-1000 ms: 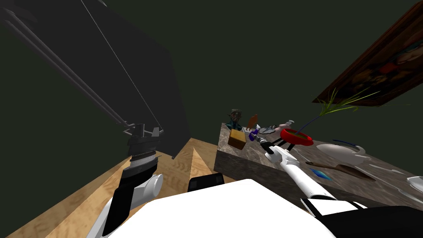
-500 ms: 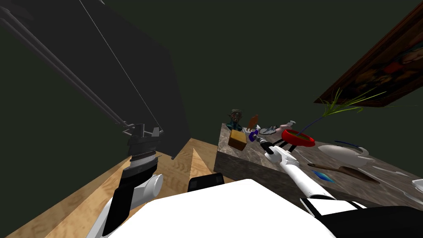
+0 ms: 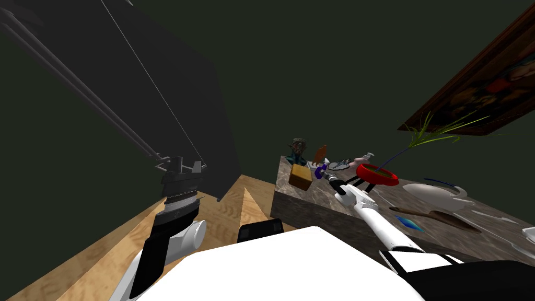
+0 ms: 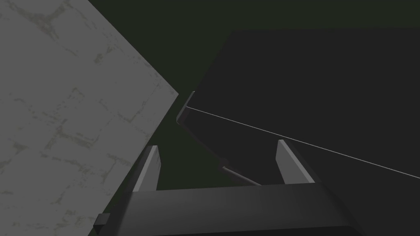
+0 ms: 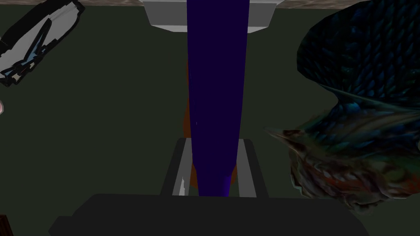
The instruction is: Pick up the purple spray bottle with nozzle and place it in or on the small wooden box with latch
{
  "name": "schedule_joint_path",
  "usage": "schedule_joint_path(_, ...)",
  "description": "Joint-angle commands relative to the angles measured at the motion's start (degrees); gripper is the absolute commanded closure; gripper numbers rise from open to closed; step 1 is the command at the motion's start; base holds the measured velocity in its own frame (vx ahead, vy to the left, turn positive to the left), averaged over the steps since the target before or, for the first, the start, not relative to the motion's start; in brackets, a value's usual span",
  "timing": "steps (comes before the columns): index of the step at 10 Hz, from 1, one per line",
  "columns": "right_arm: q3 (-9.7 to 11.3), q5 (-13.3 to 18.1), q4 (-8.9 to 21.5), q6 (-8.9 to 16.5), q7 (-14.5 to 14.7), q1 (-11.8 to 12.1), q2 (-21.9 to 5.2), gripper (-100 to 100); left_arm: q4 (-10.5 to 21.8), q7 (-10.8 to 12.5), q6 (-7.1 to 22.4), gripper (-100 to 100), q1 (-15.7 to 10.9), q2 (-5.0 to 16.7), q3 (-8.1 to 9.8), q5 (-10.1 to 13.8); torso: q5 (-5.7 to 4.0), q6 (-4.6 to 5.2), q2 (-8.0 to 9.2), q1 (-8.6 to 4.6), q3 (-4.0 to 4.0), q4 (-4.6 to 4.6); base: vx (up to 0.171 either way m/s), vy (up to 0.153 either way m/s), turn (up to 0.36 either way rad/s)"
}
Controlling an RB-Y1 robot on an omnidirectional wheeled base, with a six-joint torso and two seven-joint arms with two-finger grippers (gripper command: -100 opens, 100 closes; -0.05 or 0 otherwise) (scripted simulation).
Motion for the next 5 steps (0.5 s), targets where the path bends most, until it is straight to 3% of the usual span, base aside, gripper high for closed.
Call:
schedule_joint_path(1,0.0,0.0,0.0,0.0,0.0,0.0,0.0,0,0.0,0.0,0.0,0,0.0,0.0,0.0,0.0,0.0,0.0,0.0,0.0,0.0,0.0,0.0,0.0,0.0)
schedule_joint_path(2,-0.2,-0.2,0.1,0.6,-0.8,0.5,-0.8,100,0.0,0.0,0.0,0,0.0,0.0,0.0,0.0,0.0,0.0,0.0,0.0,0.0,0.0,-0.072,0.08,-0.009)
schedule_joint_path(3,-0.3,-0.4,0.1,0.9,-1.4,0.9,-1.3,100,0.0,0.0,0.0,0,0.0,0.0,-0.01,0.0,-0.02,0.1,0.25,0.24,0.11,-0.02,-0.11,0.168,-0.031)
schedule_joint_path(5,-0.7,-1.0,0.2,2.4,-3.6,2.3,-3.5,100,0.0,0.0,0.0,0,0.0,0.0,-0.02,0.0,-0.14,0.29,0.47,0.87,0.15,-0.15,-0.069,0.271,-0.061)
